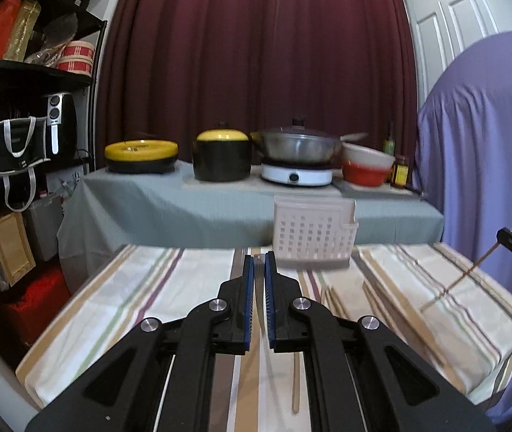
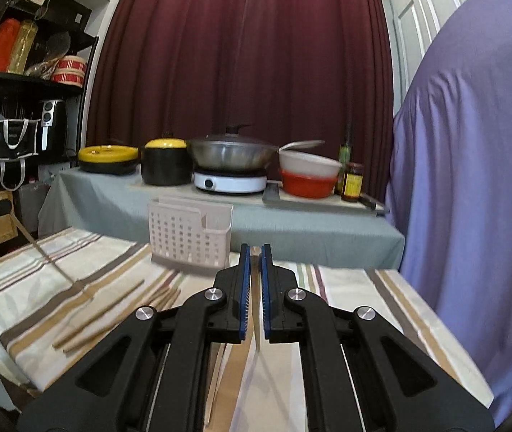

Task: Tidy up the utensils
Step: 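Lift both held chopsticks upright and carry them over the white holder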

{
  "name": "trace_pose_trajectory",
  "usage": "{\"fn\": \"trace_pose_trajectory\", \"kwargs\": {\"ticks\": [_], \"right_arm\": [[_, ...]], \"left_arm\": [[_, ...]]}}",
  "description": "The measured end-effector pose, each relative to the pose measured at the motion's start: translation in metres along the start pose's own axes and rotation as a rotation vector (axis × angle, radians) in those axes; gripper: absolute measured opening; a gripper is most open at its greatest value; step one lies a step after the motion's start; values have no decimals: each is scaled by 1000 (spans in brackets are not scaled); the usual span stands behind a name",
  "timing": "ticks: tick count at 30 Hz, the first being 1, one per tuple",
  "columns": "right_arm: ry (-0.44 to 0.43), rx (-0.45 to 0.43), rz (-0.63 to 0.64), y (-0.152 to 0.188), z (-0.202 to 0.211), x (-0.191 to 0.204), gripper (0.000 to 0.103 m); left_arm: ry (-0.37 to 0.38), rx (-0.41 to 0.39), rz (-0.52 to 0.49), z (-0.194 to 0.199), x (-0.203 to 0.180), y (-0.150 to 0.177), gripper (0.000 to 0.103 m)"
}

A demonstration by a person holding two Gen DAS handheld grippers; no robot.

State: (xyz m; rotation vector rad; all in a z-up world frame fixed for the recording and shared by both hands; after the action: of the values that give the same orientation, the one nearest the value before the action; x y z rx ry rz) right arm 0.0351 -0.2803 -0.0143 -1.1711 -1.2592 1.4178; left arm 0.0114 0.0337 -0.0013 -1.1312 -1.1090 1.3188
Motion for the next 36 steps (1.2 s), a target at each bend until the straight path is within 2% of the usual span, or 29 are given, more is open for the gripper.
{"fn": "trace_pose_trajectory", "kwargs": {"ticks": [4,10,18,24,30,33,36], "right_arm": [[0,-13,2,-10,-10,-2,6],[-20,0,-23,-18,-27,-5,6],[-97,-45,-65,-50,-62,-5,6],[-142,-149,-70,-93,-103,-1,6],[-175,-207,-102,-126,-158,-1,6],[-187,-223,-117,-135,-184,1,6],[-191,-223,-120,-134,-207,5,6]], "left_arm": [[-6,-34,-6,-3,1,-16,7],[11,-40,-4,-11,-1,-27,7],[55,-85,-5,-39,-4,-57,7],[87,-167,-21,-77,-10,-98,7],[117,-226,-15,-122,-17,-142,7],[123,-245,-23,-145,-23,-158,7],[125,-244,-38,-168,-29,-161,7]]}}
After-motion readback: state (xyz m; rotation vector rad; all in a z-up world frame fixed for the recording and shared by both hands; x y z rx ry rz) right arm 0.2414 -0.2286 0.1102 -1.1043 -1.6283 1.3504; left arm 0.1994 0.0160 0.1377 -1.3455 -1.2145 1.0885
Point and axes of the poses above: each gripper's, at about its wrist camera, not at the fingertips, and z roughly against the way its jaws point, x to its left, y to its underside, the point moved 1 cm from there along -z, roughly the way its jaws point, and after that the axes turned 9 degrees about -x, right-handed, at the moved point
